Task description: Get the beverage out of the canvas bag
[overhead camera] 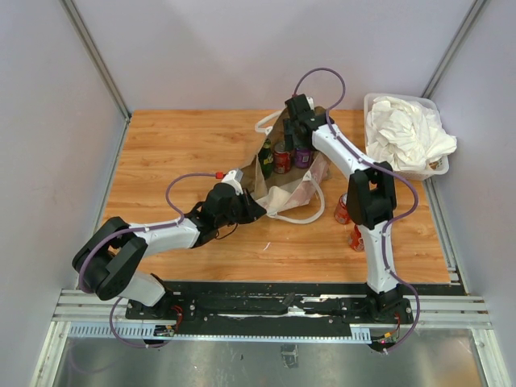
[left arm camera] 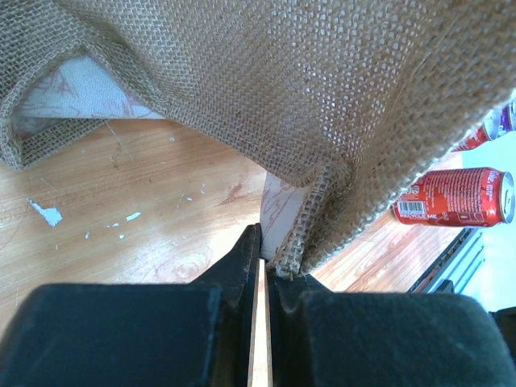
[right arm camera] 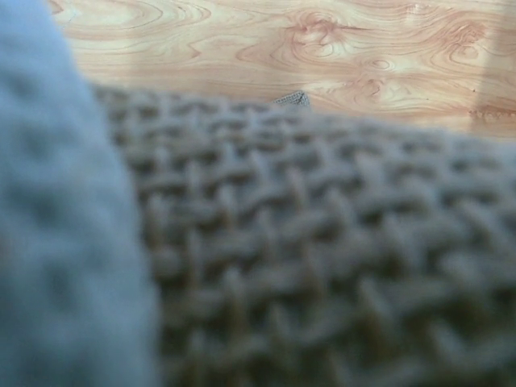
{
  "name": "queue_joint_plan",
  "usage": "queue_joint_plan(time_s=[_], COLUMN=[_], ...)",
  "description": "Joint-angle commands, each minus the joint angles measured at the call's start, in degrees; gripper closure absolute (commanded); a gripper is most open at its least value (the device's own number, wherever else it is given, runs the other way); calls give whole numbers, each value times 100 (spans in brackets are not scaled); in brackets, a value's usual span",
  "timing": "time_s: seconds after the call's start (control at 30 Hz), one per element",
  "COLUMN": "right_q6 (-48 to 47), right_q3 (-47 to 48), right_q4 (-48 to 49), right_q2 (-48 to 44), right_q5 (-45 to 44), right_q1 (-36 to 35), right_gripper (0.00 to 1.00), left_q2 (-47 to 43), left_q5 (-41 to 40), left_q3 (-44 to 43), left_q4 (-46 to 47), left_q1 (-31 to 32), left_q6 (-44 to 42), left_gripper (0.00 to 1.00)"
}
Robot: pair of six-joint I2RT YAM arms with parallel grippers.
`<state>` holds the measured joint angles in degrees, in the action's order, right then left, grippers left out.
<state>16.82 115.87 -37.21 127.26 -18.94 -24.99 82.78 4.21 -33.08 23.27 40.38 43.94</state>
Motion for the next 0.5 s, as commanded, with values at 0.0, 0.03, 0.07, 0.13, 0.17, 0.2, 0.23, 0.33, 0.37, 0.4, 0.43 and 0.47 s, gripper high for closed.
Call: queue_joint_plan(time_s=[0.0,0.03,0.07,0.13,0.17,0.2,0.23,0.33,0.37,0.4,0.43,0.47], right_q6=[140,148,150,159,162,173,177,195,214,223,243,255], right_q3=[-108,-109,-105,-115,-127,-139,-146,-172,-189,-212,-241,-269], right_q4=[-478,-477,-476,-480,-480,-478,-478,-474,-474,-476,-473,-476], right_q2=[543,574,603,659,692,716,739,794,812,816,822,818], right_q5=[232,259,290,302,307,311,318,341,353,374,395,418], right_q1=[318,325,335,344,353,362,358,385,394,398,405,407], right_gripper=[21,21,21,22,22,23,25,34,36,37,38,41], left_q2=[161,166,167,172,175,180,184,179,185,183,185,184], left_q5=[89,88,89,87,88,92,91,89,78,76,66,66], left_q3=[45,43,47,47,52,53,56,73,78,80,71,73], left_q4=[-534,-540,-540,-536,-537,-539,-542,-534,-538,-540,-537,-536], left_q1=[58,58,58,58,58,58,58,58,58,58,58,58], left_q6=[-154,-156,-158,-158,-165,-171,-168,-167,-171,-173,-168,-164], left_gripper=[93,92,93,93,92,93,93,93,93,92,92,93])
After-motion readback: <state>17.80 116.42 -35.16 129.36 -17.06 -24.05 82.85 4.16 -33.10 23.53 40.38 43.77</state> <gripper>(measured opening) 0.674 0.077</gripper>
